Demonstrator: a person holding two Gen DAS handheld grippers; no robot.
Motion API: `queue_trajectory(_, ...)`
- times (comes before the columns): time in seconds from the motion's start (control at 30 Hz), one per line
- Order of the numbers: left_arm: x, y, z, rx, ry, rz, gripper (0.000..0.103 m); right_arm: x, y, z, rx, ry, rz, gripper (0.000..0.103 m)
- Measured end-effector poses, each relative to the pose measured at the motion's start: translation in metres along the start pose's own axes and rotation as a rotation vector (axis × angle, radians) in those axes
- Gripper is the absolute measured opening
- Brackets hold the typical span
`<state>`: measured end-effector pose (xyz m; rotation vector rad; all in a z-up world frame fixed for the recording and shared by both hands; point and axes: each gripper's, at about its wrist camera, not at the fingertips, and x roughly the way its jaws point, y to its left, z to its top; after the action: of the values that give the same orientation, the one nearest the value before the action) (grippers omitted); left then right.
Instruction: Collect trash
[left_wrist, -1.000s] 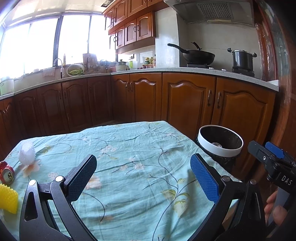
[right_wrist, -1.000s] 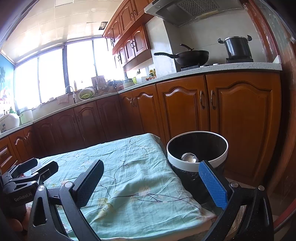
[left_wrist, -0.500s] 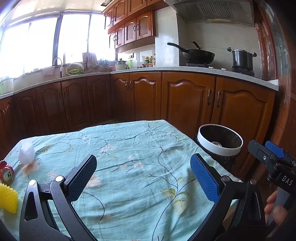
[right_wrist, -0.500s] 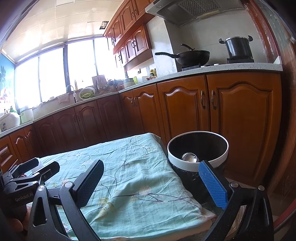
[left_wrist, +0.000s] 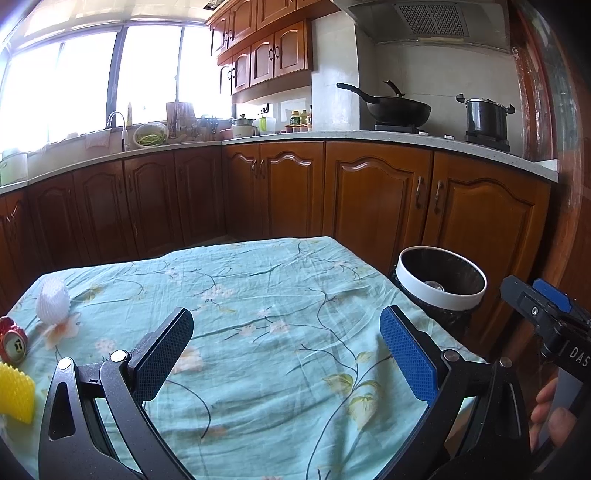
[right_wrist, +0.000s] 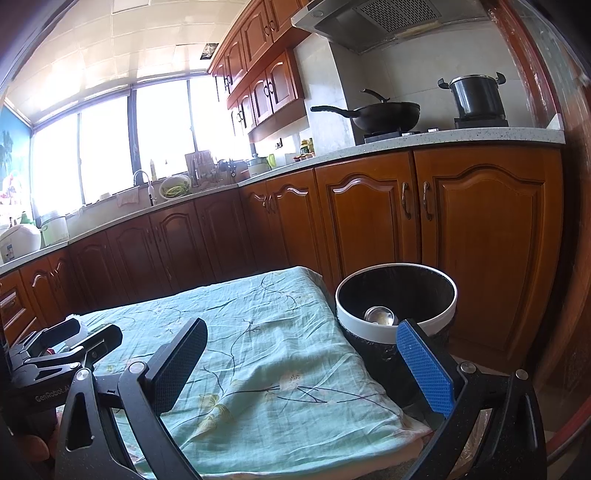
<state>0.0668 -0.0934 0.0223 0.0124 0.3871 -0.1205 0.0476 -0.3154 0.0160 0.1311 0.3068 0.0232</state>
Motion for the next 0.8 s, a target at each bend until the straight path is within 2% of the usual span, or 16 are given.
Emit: queue_trajectory(0.8,0.0021,0.0002,0.0004,0.005,0.003,-0.003,0.103,0.0044,-0.0006,0.0005,0.002,0.013,0.009,0.103)
